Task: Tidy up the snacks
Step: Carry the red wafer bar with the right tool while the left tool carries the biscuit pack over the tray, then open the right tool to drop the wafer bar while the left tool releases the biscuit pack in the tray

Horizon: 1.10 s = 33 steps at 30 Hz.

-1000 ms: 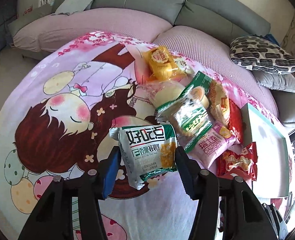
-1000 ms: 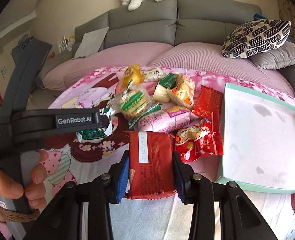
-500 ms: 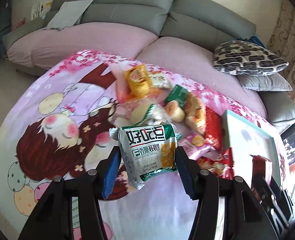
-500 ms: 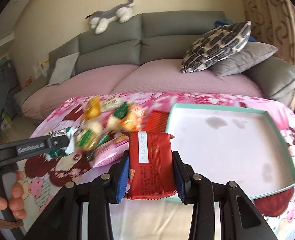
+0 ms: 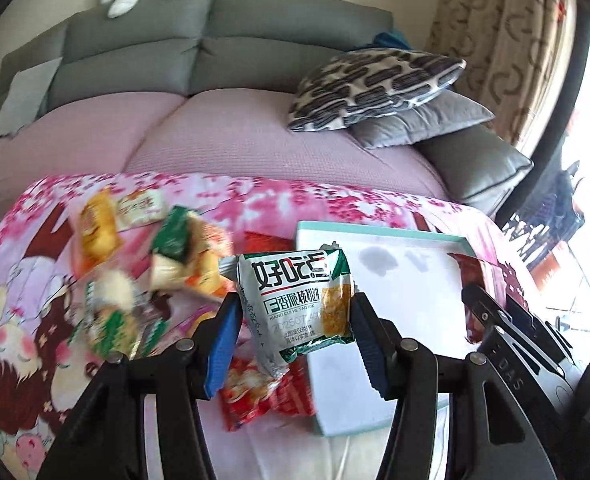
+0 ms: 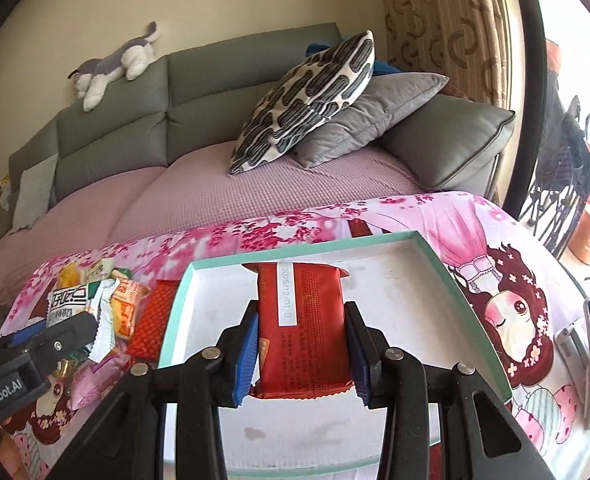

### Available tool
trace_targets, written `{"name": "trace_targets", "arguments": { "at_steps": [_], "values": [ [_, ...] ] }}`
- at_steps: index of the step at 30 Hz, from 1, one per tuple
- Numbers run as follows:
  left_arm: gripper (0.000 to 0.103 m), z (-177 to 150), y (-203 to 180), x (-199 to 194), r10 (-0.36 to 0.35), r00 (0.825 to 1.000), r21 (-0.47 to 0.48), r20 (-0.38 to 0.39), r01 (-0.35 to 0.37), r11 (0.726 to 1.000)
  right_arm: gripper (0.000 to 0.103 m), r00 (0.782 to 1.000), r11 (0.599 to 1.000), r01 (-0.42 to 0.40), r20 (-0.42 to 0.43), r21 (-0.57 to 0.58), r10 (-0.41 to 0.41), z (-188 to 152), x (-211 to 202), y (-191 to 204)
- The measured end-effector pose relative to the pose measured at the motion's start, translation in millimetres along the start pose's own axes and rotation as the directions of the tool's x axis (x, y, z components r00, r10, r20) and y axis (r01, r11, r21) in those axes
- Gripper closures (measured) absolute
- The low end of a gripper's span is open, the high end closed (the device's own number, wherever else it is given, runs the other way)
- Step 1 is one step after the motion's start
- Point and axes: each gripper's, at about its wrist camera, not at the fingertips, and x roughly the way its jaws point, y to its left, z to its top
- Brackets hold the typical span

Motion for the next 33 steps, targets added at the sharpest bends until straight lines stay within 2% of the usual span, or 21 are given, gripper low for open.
{"name": "trace_targets", "arguments": {
  "at_steps": [7,12,19,23,28,33],
  "values": [
    [0.046,17.1,-36.5,33.3,-0.043,0.999,0.081,0.024,0.041,0.996,0.061,0.997,0.997,0.069,-0.026,0.026,-0.069,4.8,31.1,-25.9],
    [0.046,15.6,-51.2,64.7,-0.062,0.998,0.110,-0.009,0.063,0.992,0.061,0.995,0.994,0.092,-0.049,0.064,-0.089,3.4,46.5,-43.3],
    [0.046,10.6,-65.1,101.5,-0.051,0.996,0.120,-0.076,0.060,0.991,0.061,0.987,0.986,0.136,-0.102,0.099,-0.126,-5.3,67.3,-63.6],
    [0.046,5.7,-69.3,117.2,-0.038,0.993,0.120,-0.114,0.052,0.991,0.061,0.982,0.985,0.155,-0.123,0.081,-0.145,-9.0,75.3,-63.2],
    [0.046,0.9,-72.5,130.5,-0.011,0.988,0.132,-0.151,0.031,0.991,0.061,0.974,0.982,0.177,-0.151,0.062,-0.166,-12.9,82.5,-61.6],
    [0.045,0.9,-72.7,132.2,-0.003,0.987,0.129,-0.158,0.024,0.991,0.061,0.971,0.984,0.163,-0.187,0.077,-0.146,-17.2,89.4,-63.9]
  ]
}}
